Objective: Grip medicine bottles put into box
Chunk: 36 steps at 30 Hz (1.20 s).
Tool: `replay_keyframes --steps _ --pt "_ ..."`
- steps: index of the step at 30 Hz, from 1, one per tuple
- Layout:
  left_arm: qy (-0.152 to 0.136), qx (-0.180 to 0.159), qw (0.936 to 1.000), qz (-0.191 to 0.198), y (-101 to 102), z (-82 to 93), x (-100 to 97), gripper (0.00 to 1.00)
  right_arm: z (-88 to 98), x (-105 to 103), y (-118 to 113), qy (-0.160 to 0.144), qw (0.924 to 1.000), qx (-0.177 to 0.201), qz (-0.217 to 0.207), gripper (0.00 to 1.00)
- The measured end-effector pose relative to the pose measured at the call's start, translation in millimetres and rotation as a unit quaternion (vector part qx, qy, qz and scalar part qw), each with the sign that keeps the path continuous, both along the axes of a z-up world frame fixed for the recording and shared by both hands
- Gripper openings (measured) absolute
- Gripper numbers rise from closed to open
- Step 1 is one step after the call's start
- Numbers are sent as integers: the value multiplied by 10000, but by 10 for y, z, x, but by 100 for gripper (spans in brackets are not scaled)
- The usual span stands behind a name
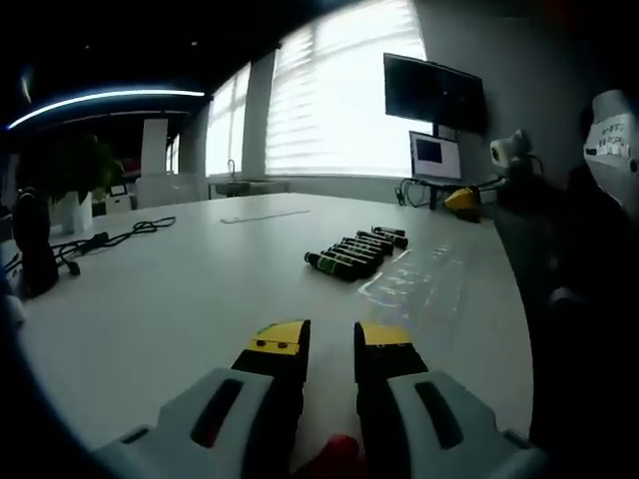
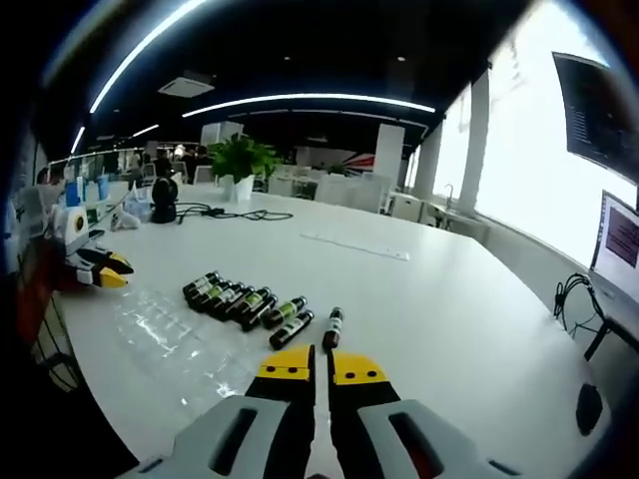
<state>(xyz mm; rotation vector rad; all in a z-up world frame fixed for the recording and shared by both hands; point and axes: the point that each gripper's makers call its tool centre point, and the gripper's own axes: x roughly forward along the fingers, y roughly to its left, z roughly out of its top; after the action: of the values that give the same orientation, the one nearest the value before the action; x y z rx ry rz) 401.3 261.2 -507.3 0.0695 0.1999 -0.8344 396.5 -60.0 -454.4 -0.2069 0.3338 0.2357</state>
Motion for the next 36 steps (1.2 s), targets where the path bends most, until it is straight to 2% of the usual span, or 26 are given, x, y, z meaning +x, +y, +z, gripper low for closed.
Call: replay_keyframes --steps 5,10,14,21,26,32,36 --pt "-14 -48 10000 -21 -20 9 5 11 -8 97 40 -31 10000 -45 0 3" --pt "37 -161 9999 44 -2 34 18 11 116 145 39 -219 9997 81 -6 3" --pt "4 -60 10000 -19 -26 14 -17 11 138 147 0 -310 9992 237 -70 3" --pt "13 -162 9999 50 22 29 25 11 -40 135 -43 -46 9996 212 -162 2" --pt "27 -168 9998 55 25 19 29 11 -104 218 -22 86 9999 83 -124 2" --pt "47 -113 9999 7 -1 16 26 11 -107 302 8 53 9998 55 -174 3" --pt "-82 39 10000 -32 -13 54 39 11 -122 348 -1 44 9997 -19 -223 2"
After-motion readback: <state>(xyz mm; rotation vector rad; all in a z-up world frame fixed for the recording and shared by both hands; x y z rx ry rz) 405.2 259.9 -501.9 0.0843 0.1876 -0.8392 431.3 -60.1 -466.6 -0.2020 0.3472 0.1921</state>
